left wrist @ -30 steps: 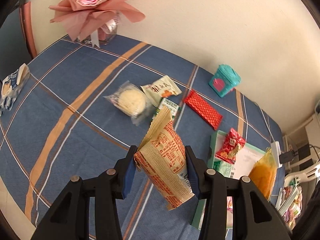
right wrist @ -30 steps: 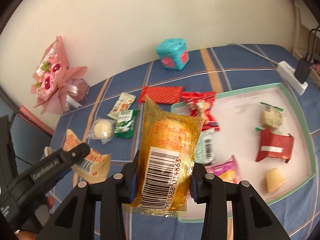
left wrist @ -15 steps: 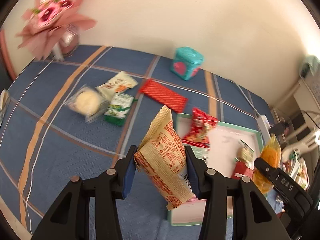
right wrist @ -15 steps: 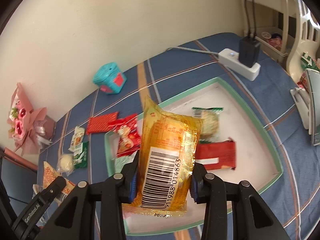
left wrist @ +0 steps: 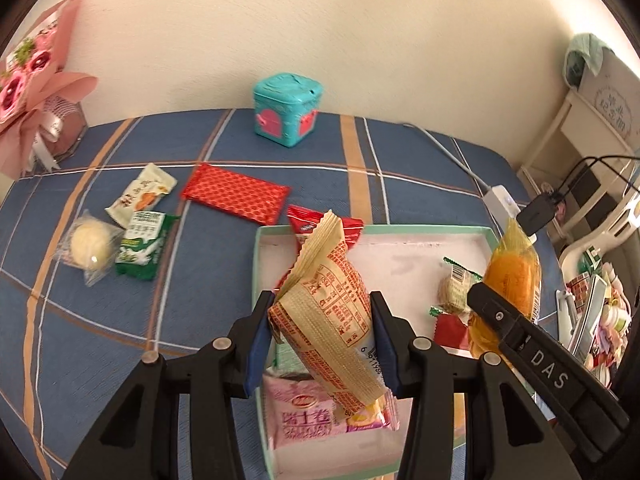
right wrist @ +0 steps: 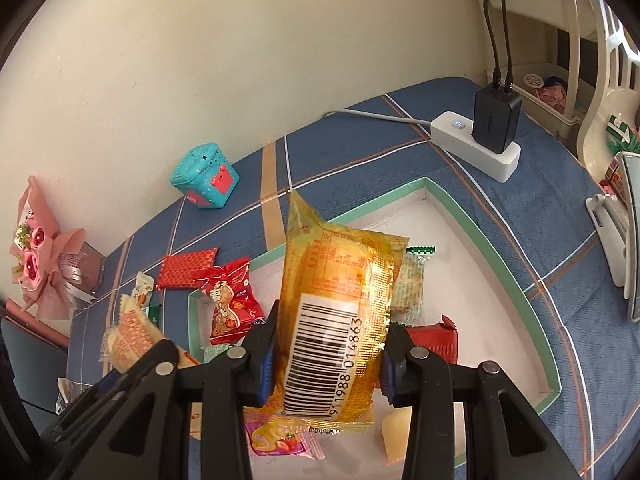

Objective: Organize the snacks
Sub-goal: 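Lift both bread packets and carry them over the white tray, then lower both bread packets into the tray and open both grippers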

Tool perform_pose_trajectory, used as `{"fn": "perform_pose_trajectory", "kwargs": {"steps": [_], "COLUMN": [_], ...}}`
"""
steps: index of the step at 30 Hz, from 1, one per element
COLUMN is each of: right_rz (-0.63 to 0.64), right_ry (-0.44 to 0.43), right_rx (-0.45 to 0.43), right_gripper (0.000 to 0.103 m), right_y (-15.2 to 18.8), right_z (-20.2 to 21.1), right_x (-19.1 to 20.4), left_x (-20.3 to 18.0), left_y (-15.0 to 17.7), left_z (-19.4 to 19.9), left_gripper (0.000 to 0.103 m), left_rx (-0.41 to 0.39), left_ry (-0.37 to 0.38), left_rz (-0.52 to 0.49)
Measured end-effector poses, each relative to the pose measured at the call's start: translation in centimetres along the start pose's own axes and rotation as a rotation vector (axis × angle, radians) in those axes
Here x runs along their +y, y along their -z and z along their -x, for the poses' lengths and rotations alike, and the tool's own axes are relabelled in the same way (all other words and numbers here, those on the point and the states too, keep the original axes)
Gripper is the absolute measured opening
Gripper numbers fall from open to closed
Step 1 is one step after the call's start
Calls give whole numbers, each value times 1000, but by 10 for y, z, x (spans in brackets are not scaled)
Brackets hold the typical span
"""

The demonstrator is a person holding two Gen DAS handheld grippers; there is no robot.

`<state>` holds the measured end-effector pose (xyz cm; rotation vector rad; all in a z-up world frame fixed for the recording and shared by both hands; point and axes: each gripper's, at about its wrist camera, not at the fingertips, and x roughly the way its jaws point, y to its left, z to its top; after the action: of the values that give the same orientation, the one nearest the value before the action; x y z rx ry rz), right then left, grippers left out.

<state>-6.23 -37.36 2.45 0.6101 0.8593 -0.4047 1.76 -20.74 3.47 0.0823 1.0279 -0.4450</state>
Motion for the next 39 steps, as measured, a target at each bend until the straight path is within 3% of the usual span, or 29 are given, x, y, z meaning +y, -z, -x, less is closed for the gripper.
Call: {"fn": "perform_pose_trajectory", "kwargs": {"steps": [19, 32, 38, 39], "right_rz": [14, -4, 8, 8], "right_ry": [54, 55, 63, 60], "right_rx": [43, 53, 60, 60], "right_gripper": [42, 42, 45, 50], "right_y": [4, 5, 5, 5], "right_z": [-27, -25, -25, -25], "right_x": [-4, -6, -4, -4], "left_x": [-9, -6, -2, 0], "left_y": [-2, -3, -5, -6], "left_z": [-44, -34, -23, -21], "left_gripper": [48, 58, 58, 58], "left_rx": [38, 31, 22, 23], "left_ry": [10, 41, 25, 17], "left_rz": [-28, 1, 12, 16]}}
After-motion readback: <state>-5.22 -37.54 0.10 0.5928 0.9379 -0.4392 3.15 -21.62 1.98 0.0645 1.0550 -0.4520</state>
